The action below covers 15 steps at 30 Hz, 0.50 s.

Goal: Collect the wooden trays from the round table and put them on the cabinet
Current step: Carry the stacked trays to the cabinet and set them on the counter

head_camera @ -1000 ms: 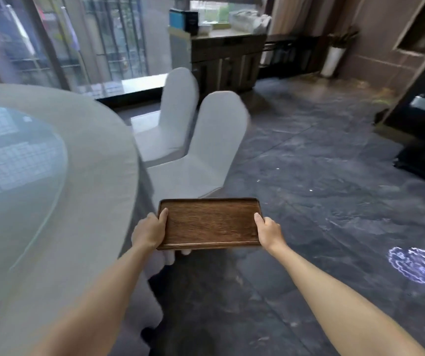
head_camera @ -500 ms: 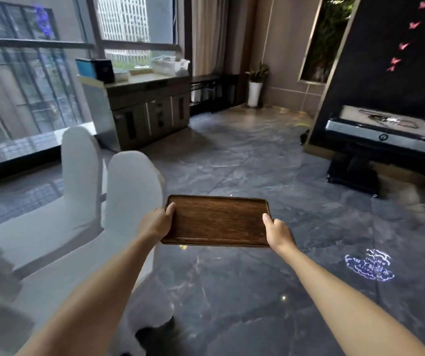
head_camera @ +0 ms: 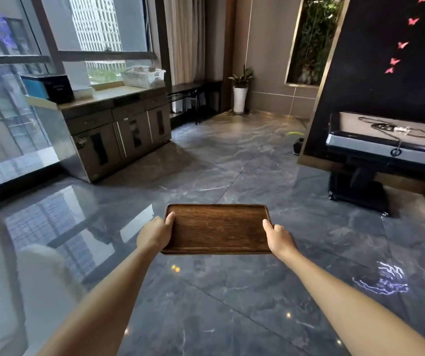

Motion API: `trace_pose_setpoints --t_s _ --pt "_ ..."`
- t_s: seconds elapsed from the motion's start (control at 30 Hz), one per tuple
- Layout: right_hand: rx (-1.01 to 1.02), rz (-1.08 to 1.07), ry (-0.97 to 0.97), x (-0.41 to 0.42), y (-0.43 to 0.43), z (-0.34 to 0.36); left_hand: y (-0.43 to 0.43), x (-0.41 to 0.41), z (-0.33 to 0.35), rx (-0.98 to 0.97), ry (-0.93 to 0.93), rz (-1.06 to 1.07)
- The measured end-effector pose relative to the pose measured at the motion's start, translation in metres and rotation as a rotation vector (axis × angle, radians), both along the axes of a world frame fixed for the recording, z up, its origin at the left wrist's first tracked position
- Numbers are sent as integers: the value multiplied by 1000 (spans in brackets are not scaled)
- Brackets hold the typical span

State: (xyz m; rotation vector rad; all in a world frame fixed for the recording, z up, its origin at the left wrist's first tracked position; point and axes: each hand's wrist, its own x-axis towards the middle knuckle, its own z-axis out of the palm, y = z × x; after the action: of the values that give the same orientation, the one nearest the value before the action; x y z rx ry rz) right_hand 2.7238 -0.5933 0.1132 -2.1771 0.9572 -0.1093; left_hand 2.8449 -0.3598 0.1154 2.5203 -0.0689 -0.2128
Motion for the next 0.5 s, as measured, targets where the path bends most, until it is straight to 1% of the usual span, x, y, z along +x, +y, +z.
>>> trace_pose_setpoints --t_s 0.17,0.33,0.5 --pt "21 78 8 142 -68 -17 -65 123 -6 7 -11 58" --pt "21 160 -33 299 -129 6 -114 255 9 -32 -21 172" --pt "18 254 -45 444 -157 13 -134 384 15 -40 -34 262"
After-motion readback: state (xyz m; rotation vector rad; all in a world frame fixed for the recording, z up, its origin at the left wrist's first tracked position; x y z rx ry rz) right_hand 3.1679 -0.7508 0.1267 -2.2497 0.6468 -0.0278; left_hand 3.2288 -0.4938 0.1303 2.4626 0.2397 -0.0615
